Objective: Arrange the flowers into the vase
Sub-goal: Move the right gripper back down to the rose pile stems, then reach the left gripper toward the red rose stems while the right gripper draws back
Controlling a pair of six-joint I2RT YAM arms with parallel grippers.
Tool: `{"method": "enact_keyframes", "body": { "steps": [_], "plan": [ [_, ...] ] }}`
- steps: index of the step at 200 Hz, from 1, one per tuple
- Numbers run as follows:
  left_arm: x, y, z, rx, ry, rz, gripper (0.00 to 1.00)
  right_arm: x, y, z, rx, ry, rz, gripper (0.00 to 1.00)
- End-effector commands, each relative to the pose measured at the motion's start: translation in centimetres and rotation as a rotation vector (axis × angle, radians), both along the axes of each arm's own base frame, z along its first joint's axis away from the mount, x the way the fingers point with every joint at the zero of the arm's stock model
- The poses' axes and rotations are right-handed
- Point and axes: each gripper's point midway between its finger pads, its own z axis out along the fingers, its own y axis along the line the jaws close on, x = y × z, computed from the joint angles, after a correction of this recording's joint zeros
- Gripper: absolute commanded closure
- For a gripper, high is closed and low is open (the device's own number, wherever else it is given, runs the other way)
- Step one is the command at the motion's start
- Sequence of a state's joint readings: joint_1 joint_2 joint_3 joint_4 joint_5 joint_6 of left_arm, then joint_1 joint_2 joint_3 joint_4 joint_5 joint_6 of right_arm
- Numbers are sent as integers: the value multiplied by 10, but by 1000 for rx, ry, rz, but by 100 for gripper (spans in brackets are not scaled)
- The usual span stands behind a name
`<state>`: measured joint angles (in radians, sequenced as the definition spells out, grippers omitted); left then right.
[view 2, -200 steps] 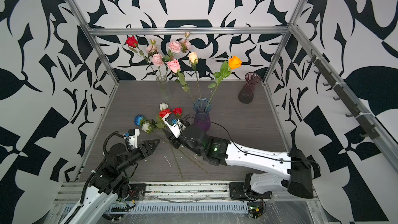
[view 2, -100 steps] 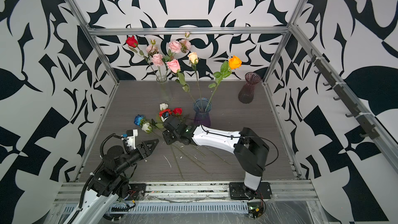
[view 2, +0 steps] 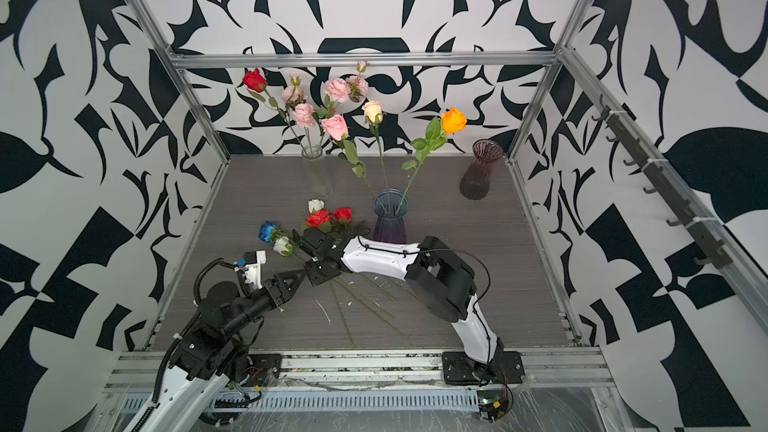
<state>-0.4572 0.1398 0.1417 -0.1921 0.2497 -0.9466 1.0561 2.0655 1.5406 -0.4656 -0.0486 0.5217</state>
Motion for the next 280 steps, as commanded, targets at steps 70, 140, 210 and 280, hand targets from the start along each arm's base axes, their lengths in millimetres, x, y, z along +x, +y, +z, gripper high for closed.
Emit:
{"method": "enact_keyframes", "body": {
  "steps": [70, 140, 210, 280],
  "plan": [
    [3, 0, -7, 13, 23, 8, 27, 4, 1, 7, -16, -6, -6, 76],
    [10, -2, -14, 69, 107, 7, 31, -19, -68, 37, 51, -82, -121, 81],
    [44, -20, -10, 191, 217, -40, 45, -55, -148, 46, 212, -67, -327, 73],
    [52, -20, -47, 440, 511, -90, 61, -56, -150, 47, 421, -31, -319, 73]
  ]
}}
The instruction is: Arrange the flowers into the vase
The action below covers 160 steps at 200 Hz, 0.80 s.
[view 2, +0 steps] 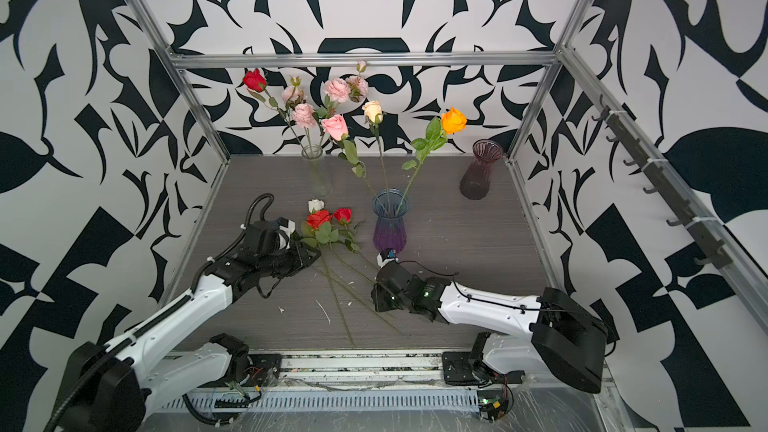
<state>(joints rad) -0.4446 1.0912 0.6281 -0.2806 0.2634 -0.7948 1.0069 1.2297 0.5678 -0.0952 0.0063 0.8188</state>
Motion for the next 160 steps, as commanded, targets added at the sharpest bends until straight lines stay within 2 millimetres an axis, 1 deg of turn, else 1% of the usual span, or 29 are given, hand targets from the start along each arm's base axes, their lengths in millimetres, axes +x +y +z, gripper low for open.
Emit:
{"method": "enact_keyframes", "body": {
  "steps": [1, 21, 36, 41, 44, 52, 61, 69, 73, 82, 93, 106, 119, 132, 143, 160],
  "plan": [
    [-14, 11, -19, 121, 109, -20, 61, 10, 18, 31, 160, -47, 3, 73],
    [-12, 11, -22, 193, 127, -33, 55, 8, 17, 36, 187, -73, 23, 73],
    [-11, 11, -28, 247, 163, -53, 54, 5, 15, 44, 223, -102, 38, 69],
    [-10, 10, -26, 258, 162, -60, 54, 5, 14, 48, 236, -114, 38, 67],
    [-9, 10, -33, 279, 186, -64, 54, 4, 12, 49, 239, -118, 35, 65],
    [-7, 9, -36, 306, 199, -73, 54, 3, 9, 51, 248, -129, 30, 62],
    [-4, 9, -39, 332, 206, -81, 54, 1, 5, 53, 259, -141, 30, 54],
    [-2, 9, -43, 354, 218, -86, 55, -1, 3, 57, 273, -152, 33, 42],
    [-1, 9, -45, 362, 224, -85, 56, -1, 1, 59, 280, -158, 33, 34],
    [2, 9, -50, 378, 237, -90, 57, -2, -2, 62, 291, -170, 29, 26],
    [4, 8, -58, 393, 256, -92, 59, -3, -6, 67, 298, -186, 19, 23],
    [5, 7, -67, 403, 281, -97, 62, -2, -12, 69, 309, -196, -4, 23],
    [8, 4, -75, 409, 302, -104, 66, -3, -14, 73, 321, -197, -16, 25],
    [12, 0, -81, 419, 316, -116, 68, 1, -22, 78, 291, -222, -40, 26],
    [15, -1, -85, 430, 326, -120, 68, 3, -24, 80, 306, -240, -55, 27],
    [20, -1, -88, 441, 332, -117, 68, 9, -28, 75, 296, -251, -86, 27]
  ]
}}
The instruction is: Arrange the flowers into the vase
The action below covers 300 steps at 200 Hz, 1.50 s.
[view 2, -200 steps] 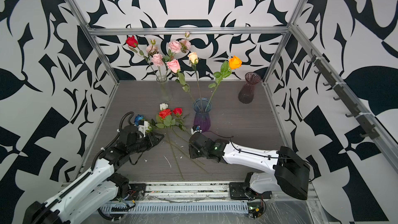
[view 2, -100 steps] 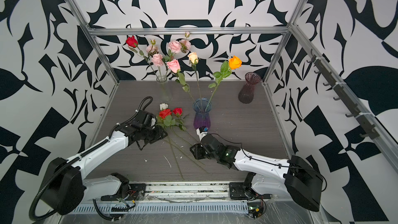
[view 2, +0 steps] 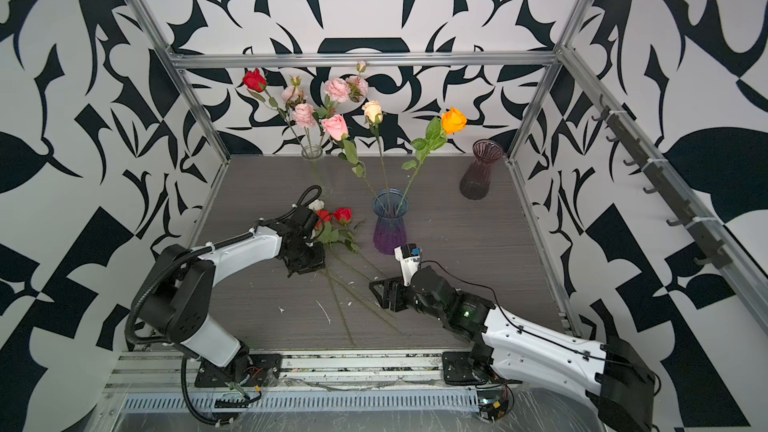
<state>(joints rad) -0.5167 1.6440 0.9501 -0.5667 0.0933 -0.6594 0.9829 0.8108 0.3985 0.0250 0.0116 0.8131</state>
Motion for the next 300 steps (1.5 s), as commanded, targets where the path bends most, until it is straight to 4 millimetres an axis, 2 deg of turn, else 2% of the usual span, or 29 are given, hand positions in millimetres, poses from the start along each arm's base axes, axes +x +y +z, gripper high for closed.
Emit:
{"method": "enact_keyframes", "body": {
  "steps": [1, 36, 67, 104, 151, 190, 234, 264, 300],
  "plan": [
    [5, 0, 1, 29, 6, -14, 68, 13, -7, 2, -4, -32, -68, 27],
    [8, -9, -14, 7, 22, -14, 70, 19, 4, -9, -34, 21, -42, 28],
    [-2, -14, -34, 24, 53, -20, 81, 22, 4, -21, -60, 53, -62, 29],
    [-5, -15, -29, 2, 31, -1, 86, 22, 0, -20, -64, 51, -71, 30],
    [2, -21, -1, -58, -32, 25, 88, 24, -1, -24, -68, 56, -81, 30],
    [7, -24, 25, -95, -88, 30, 94, 27, 2, -29, -81, 68, -84, 30],
    [14, -16, 61, -102, -177, 30, 96, 33, 7, -30, -96, 74, -81, 30],
    [16, -9, 86, -131, -220, 35, 98, 37, 10, -38, -110, 83, -89, 30],
    [21, 6, 119, -199, -304, 75, 100, 38, 3, -49, -126, 74, -112, 30]
  ]
}}
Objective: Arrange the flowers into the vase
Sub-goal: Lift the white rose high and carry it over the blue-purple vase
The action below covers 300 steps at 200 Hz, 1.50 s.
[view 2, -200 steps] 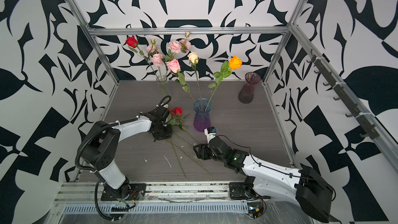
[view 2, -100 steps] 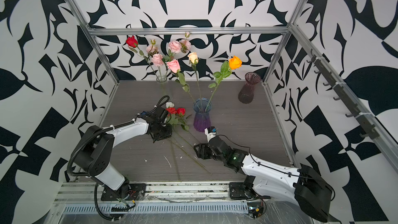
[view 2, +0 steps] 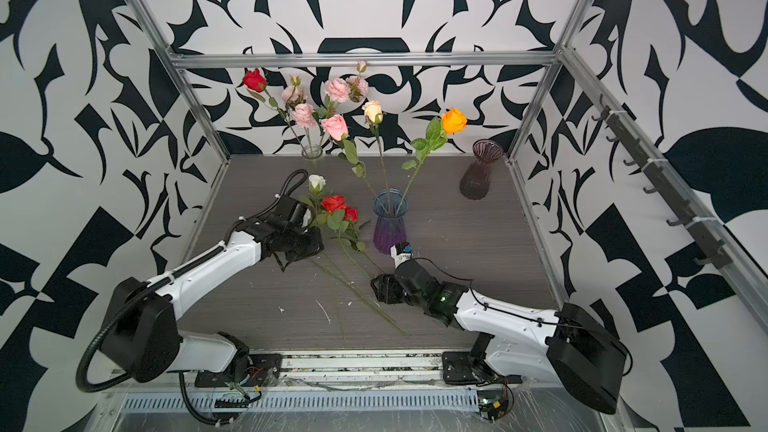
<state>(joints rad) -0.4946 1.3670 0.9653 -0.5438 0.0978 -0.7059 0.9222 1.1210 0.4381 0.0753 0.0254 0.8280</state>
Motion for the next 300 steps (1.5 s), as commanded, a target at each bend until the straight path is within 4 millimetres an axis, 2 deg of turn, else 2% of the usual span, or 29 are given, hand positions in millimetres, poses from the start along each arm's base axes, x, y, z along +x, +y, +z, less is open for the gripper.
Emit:
{"method": "enact_keyframes", "body": {
  "steps": [1, 6, 11, 28, 45, 59, 77, 97, 114, 130, 157, 171, 183, 199, 205, 213, 221, 241, 260, 300],
  "plan": [
    [0, 11, 26, -34, -50, 13, 100, 11, 2, 14, 47, -61, -31, 30],
    [1, 12, 28, -41, -56, 19, 100, 10, 2, 14, 59, -62, -36, 30],
    [1, 14, 42, -63, -102, 22, 100, 10, 1, 16, 67, -68, -38, 30],
    [2, 14, 60, -93, -177, 6, 100, 10, -2, 23, 73, -93, -39, 30],
    [1, 10, 79, -117, -224, -29, 100, 10, -10, 20, 73, -108, -63, 30],
    [1, 5, 104, -156, -306, -57, 100, 9, -19, 15, 63, -115, -90, 30],
    [-1, 7, 150, -210, -473, -57, 100, 7, -28, 16, 75, -130, -115, 30],
    [-8, 13, 209, -254, -705, -55, 100, 5, -41, 39, 39, -209, -96, 30],
    [-15, 21, 258, -256, -885, -47, 100, 8, -70, 56, -99, -300, -130, 30],
    [-21, 21, 301, -267, -1027, -60, 100, 6, -97, 62, -215, -354, -155, 30],
    [-17, 1, 366, -310, -1205, -132, 100, -2, -110, 53, -287, -439, -84, 30],
    [-14, -19, 397, -341, -1282, -200, 100, -4, -100, 49, -211, -487, -47, 30],
    [-12, -41, 421, -361, -1361, -269, 100, -9, -91, 44, -164, -527, 5, 16],
    [-10, -72, 441, -357, -1459, -364, 100, -12, -89, 42, -123, -547, 14, 14],
    [-7, -85, 442, -342, -1490, -405, 100, -13, -89, 40, -107, -547, 15, 12],
    [3, -107, 433, -304, -1505, -453, 100, -15, -87, 38, -85, -545, 21, 1],
    [8, -122, 429, -272, -1527, -491, 100, -16, -86, 36, -71, -538, 22, 1],
    [20, -152, 403, -218, -1506, -587, 100, -18, -86, 35, -73, -520, 24, 1],
    [32, -165, 380, -208, -1449, -592, 100, -18, -86, 32, -81, -498, 24, 1],
    [39, -177, 349, -178, -1383, -596, 100, -21, -79, 31, -76, -478, 62, 1]
  ]
}}
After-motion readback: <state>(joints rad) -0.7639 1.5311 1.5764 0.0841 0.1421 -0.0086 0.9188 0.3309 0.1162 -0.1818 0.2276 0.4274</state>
